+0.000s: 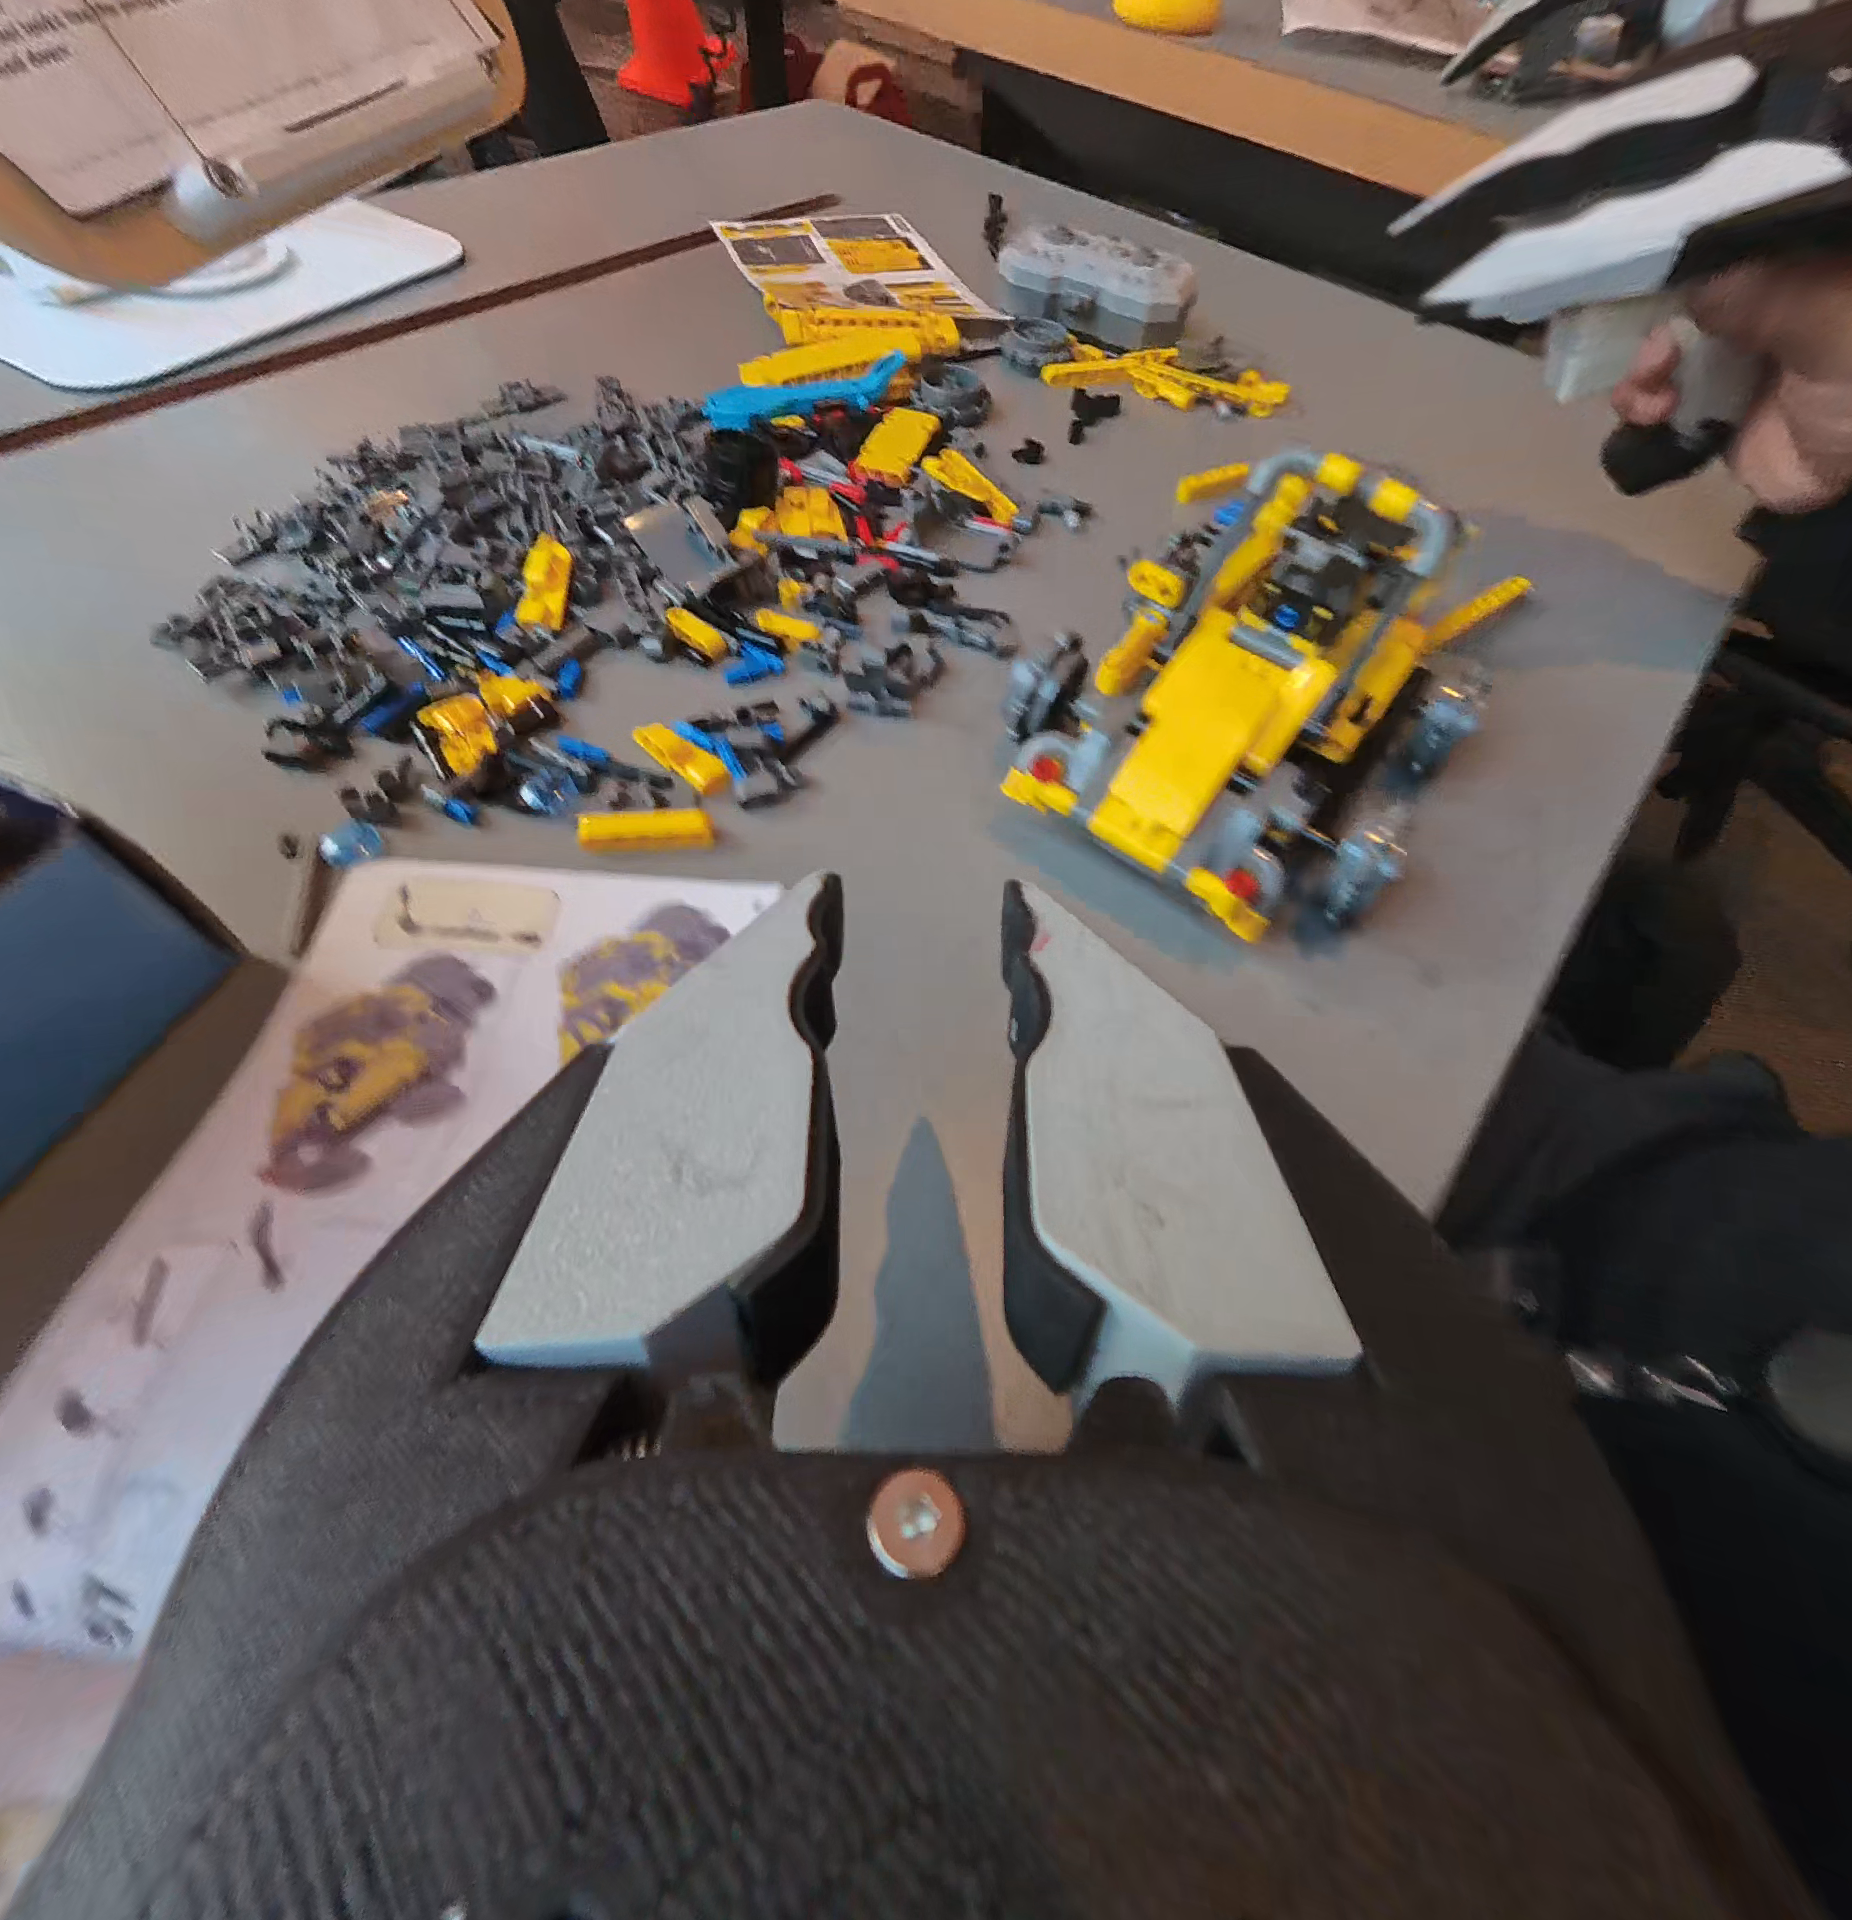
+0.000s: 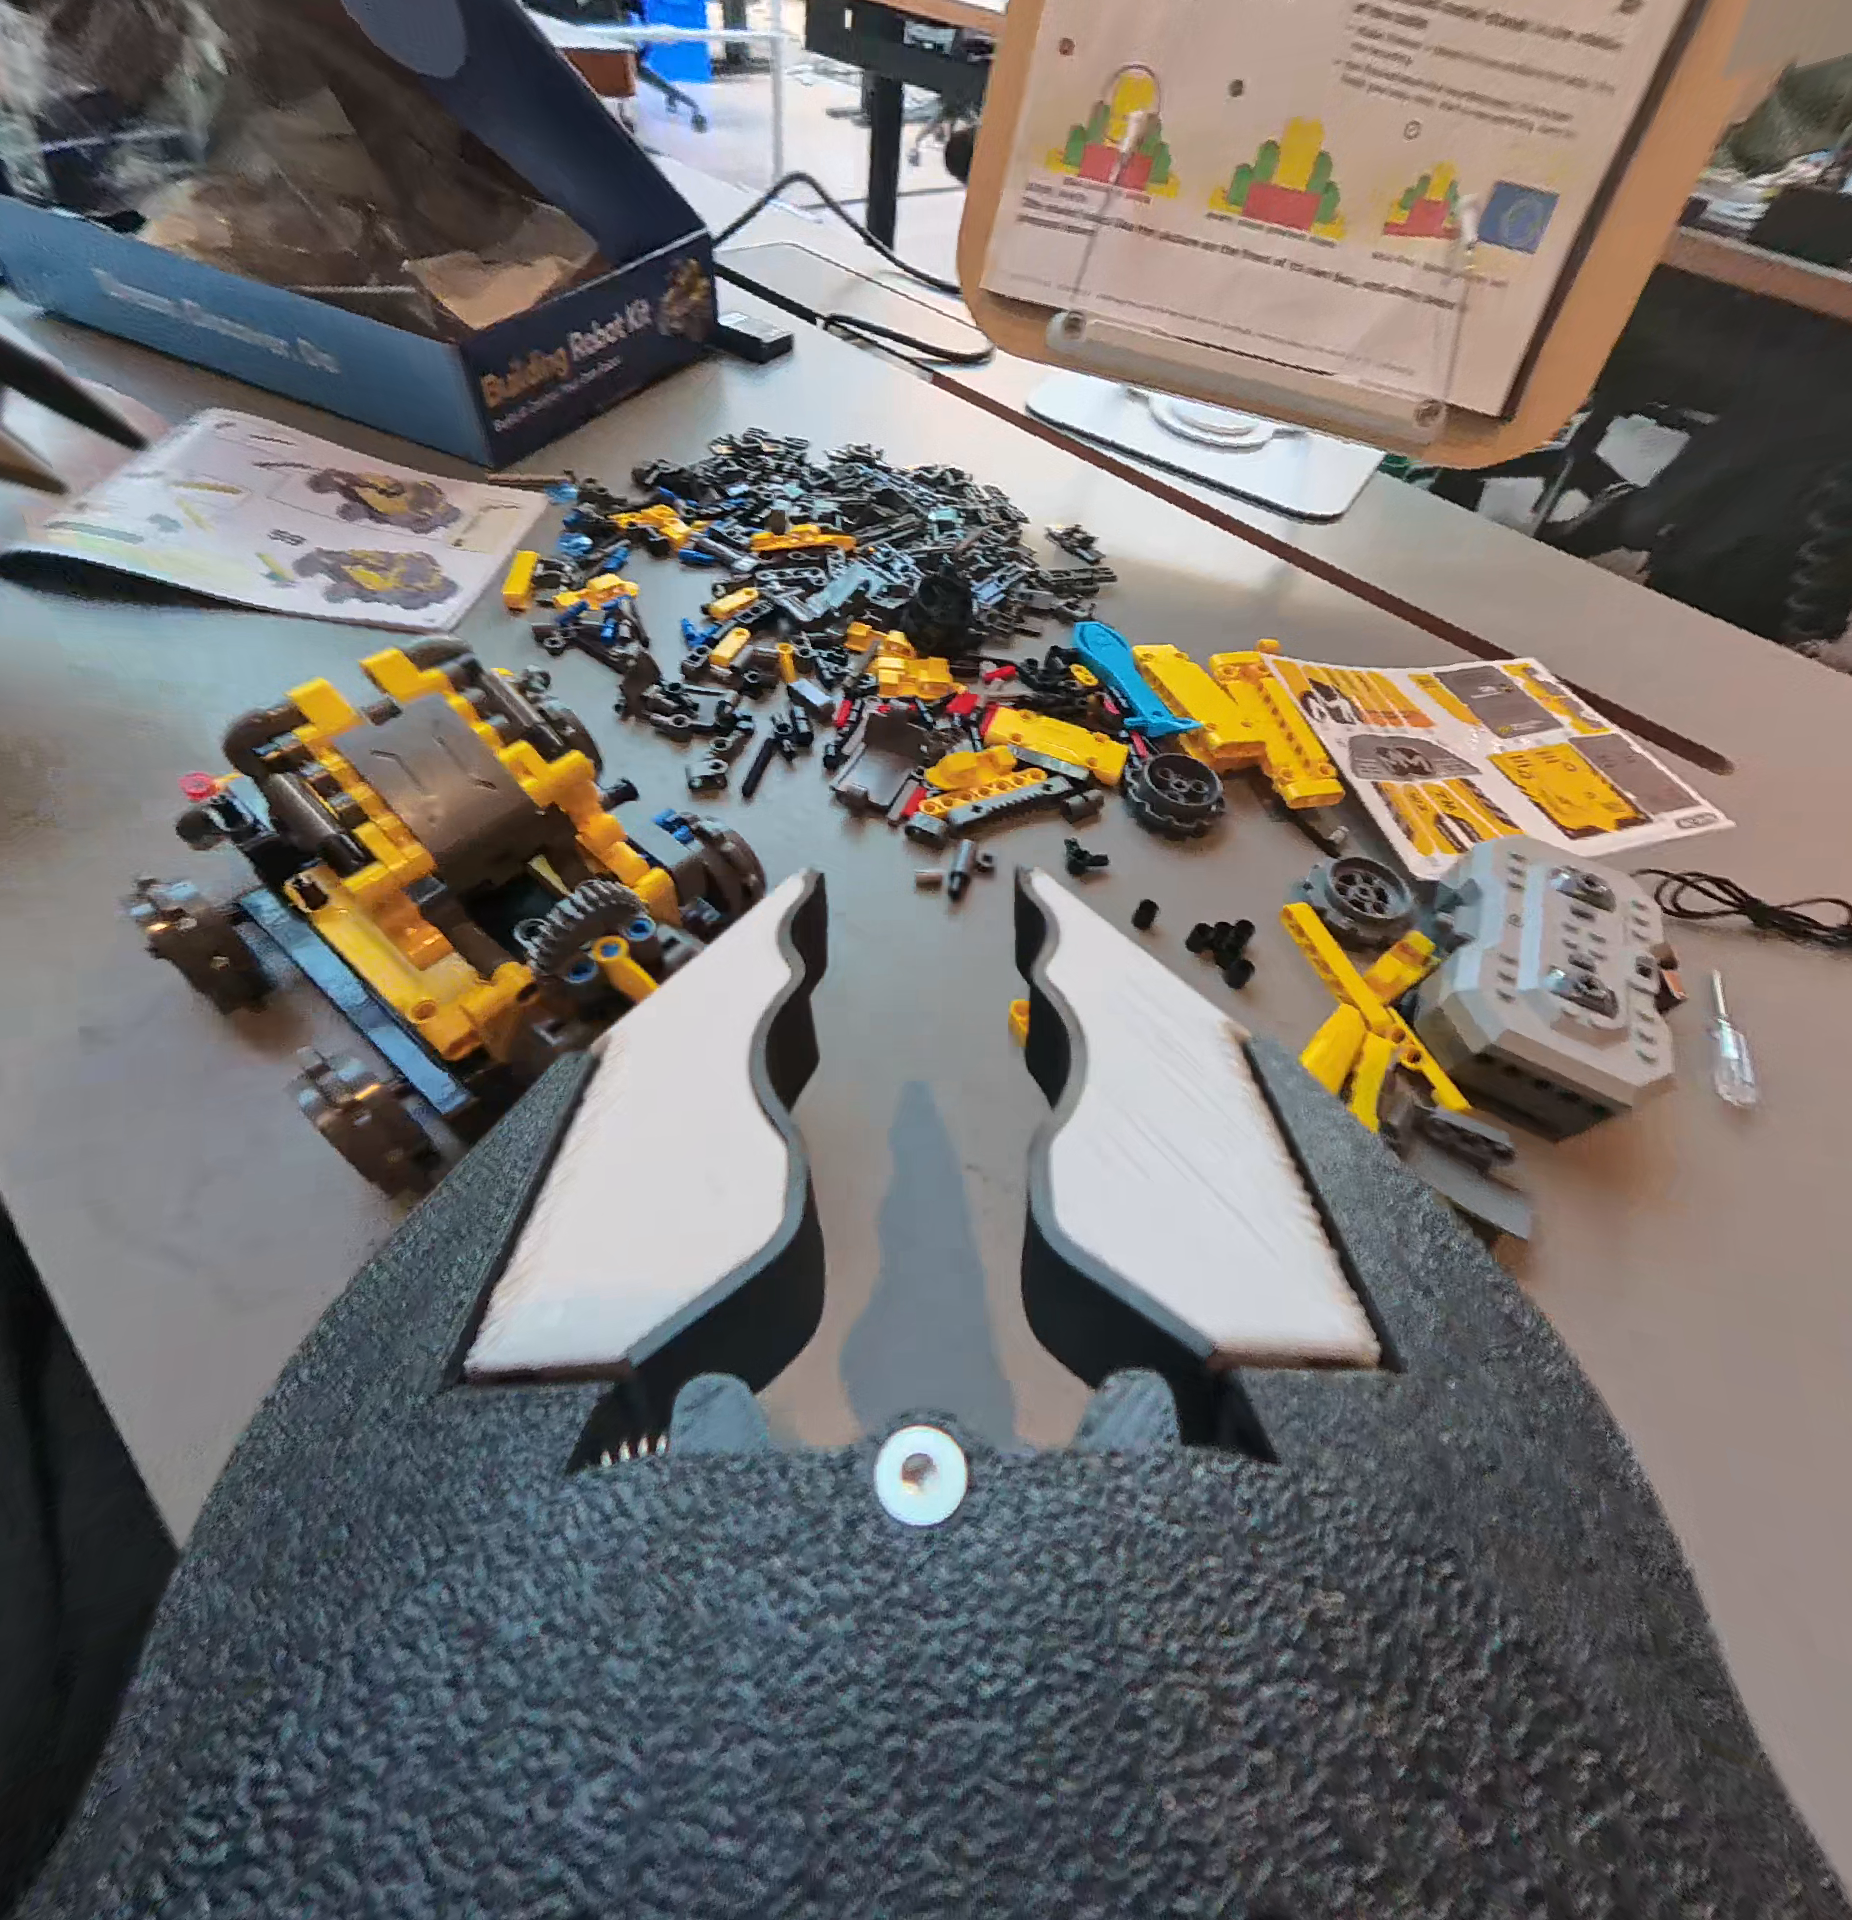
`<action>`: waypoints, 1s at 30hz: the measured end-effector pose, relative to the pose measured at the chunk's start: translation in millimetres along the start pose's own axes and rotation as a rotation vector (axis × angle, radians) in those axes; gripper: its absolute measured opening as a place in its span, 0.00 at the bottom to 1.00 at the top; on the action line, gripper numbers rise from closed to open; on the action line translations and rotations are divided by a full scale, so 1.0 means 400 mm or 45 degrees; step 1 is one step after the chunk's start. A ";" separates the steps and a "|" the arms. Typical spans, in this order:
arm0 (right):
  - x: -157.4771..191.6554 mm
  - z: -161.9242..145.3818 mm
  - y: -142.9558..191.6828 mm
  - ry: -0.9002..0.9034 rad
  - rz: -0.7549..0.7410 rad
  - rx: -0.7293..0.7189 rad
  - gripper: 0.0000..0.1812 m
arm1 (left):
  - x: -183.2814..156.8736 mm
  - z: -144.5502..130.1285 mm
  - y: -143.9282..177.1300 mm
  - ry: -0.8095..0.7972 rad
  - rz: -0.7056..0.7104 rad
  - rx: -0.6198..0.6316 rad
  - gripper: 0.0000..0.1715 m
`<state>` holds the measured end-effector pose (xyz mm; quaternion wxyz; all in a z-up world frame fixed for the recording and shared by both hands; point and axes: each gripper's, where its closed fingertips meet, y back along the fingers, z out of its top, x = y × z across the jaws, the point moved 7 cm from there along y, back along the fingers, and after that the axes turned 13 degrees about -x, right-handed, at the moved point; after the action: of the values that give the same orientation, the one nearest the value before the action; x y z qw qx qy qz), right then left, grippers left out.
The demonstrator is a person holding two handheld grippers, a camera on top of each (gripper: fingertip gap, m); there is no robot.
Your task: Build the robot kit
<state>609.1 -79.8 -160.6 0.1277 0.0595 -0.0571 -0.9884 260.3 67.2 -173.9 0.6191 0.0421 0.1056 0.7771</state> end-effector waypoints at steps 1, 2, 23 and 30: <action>-0.003 -0.008 0.004 -0.005 -0.012 -0.002 0.20 | 0.020 0.011 -0.028 -0.023 0.017 0.024 0.16; -0.006 -0.017 0.008 -0.023 -0.012 -0.005 0.20 | 0.039 0.018 -0.058 -0.051 0.018 0.067 0.16; -0.024 -0.066 0.065 -0.030 0.011 -0.035 0.18 | 0.167 -0.030 -0.332 0.002 -0.150 0.727 0.05; -0.019 -0.054 0.087 -0.010 -0.011 -0.045 0.16 | 0.153 -0.031 -0.330 -0.031 -0.167 0.723 0.09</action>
<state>627.7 -113.5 -176.8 0.1242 0.0536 -0.0399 -0.9900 369.5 153.2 -218.6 0.6327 0.2160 0.3139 0.6742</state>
